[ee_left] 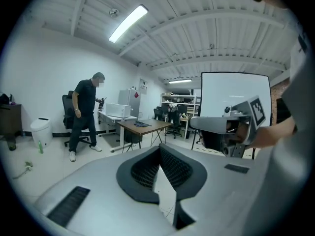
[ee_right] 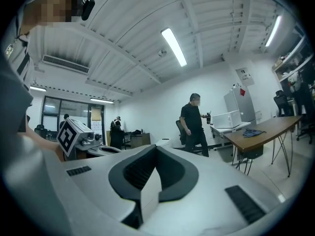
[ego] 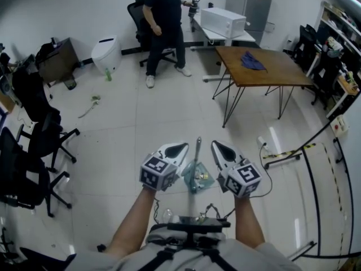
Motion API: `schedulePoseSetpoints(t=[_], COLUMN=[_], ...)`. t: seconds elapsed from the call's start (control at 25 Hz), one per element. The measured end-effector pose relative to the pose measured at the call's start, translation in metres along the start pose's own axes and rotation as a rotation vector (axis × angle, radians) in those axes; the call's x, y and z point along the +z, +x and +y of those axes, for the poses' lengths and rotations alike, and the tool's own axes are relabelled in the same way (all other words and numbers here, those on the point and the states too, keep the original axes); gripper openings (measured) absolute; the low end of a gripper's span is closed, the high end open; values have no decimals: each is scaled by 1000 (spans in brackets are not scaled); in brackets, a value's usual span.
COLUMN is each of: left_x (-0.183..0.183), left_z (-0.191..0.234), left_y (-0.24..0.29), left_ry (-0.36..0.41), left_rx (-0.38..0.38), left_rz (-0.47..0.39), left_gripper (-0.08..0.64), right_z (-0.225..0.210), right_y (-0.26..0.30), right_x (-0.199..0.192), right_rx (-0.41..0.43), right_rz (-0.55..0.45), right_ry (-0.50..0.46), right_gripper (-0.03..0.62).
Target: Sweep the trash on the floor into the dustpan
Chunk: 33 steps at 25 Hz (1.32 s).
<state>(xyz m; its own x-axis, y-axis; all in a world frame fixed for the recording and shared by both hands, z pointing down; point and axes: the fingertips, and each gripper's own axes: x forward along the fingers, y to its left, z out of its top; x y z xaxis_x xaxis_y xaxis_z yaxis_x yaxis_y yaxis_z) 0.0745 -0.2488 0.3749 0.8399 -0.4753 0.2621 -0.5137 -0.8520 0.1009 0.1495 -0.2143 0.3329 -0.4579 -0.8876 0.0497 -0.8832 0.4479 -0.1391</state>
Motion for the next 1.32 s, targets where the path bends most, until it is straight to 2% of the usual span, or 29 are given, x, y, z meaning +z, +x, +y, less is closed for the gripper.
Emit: schedulePoseSetpoints(t=[0.6, 1.32], left_x=[6, -1], left_z=[10, 11], left_y=[3, 9], left_ry=[1, 5], left_rx=[12, -11], left_rz=[-2, 5], left_gripper=[5, 5], right_z=[-9, -10], right_y=[8, 11], right_x=[2, 6], right_rx=[-13, -18], right_rz=[6, -11], right_ry=[-8, -2], right_gripper=[0, 0])
